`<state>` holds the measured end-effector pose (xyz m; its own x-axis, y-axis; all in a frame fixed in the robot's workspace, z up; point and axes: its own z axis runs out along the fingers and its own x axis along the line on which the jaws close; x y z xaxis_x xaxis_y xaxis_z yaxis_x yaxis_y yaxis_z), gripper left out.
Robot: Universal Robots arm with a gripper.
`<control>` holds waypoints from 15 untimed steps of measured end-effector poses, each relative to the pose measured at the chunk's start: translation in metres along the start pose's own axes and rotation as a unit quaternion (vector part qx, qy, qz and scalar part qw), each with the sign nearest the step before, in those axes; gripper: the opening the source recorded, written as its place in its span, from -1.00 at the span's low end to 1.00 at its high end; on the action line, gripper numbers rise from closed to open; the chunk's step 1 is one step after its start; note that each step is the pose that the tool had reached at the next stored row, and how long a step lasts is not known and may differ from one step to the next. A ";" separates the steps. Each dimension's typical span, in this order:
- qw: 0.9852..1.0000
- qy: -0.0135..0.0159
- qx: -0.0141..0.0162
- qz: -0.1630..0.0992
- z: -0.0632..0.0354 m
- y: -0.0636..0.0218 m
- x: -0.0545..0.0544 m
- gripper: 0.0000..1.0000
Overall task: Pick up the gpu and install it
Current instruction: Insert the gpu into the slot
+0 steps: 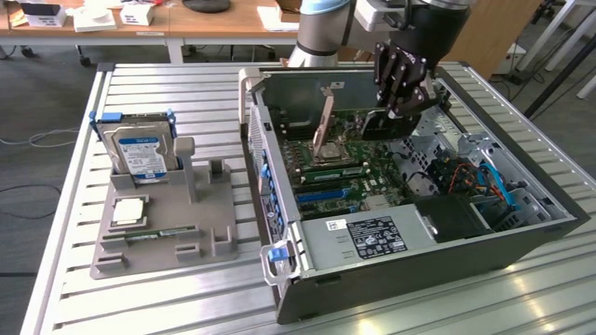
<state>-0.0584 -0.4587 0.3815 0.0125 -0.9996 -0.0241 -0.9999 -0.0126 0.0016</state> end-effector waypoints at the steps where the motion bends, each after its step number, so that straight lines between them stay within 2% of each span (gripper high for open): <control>1: 1.000 0.000 0.000 0.000 0.0018 0.0000 0.000 -0.46; 10: 1.000 0.000 0.000 0.000 0.0182 0.0000 0.000 -0.46; 15: 1.000 0.000 0.000 0.000 0.0194 0.0000 0.000 -0.46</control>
<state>-0.0585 -0.4587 0.3622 0.0125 -0.9996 -0.0240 -0.9999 -0.0125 0.0017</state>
